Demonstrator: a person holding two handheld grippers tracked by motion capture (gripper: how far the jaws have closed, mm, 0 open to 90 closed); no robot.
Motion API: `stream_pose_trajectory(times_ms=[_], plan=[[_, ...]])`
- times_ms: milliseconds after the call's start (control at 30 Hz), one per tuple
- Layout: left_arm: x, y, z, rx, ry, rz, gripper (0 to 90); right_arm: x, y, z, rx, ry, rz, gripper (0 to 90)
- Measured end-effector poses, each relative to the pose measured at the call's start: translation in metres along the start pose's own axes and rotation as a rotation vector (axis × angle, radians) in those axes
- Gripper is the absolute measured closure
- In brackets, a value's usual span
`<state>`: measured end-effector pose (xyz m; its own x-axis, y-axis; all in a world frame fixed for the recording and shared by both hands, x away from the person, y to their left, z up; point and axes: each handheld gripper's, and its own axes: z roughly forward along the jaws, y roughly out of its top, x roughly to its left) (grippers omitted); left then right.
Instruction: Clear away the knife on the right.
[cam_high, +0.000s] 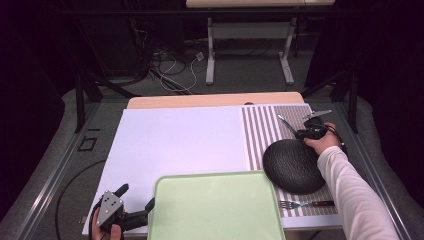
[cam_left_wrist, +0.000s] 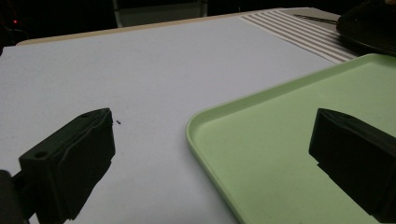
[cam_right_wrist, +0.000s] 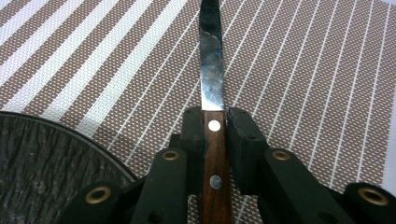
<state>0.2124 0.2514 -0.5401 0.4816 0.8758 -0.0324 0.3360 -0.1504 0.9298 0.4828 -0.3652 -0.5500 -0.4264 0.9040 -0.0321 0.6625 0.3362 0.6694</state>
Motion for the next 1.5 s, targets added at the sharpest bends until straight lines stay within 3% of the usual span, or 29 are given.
stream_pose_trajectory(times_ms=[67, 467, 667, 967, 1167, 1300, 1500], plan=[[0.0, 0.0, 0.0, 0.0, 0.0, 0.0, 0.5, -0.002, -0.001, 0.0, -0.003, -0.013, -0.015, 77.2], [0.0, 0.0, 0.0, 0.0, 0.002, -0.001, 0.5, -0.024, -0.009, -0.023, -0.029, -0.049, 0.065, 77.2], [0.0, 0.0, 0.001, 0.001, 0.001, -0.007, 0.5, -0.026, -0.011, -0.035, -0.04, -0.065, 0.081, 77.1], [0.0, 0.0, 0.0, -0.002, 0.0, -0.009, 0.5, -0.014, -0.013, -0.055, -0.067, -0.089, 0.094, 77.1], [0.0, 0.0, 0.001, -0.003, -0.001, -0.008, 0.5, -0.006, -0.015, -0.068, -0.061, -0.056, 0.099, 77.1], [0.0, 0.0, 0.0, -0.003, -0.002, -0.011, 0.5, 0.006, -0.019, -0.083, -0.078, -0.031, 0.117, 77.1], [0.0, 0.0, 0.0, -0.003, -0.003, -0.004, 0.5, 0.024, -0.028, -0.1, -0.079, -0.035, 0.089, 77.1]])
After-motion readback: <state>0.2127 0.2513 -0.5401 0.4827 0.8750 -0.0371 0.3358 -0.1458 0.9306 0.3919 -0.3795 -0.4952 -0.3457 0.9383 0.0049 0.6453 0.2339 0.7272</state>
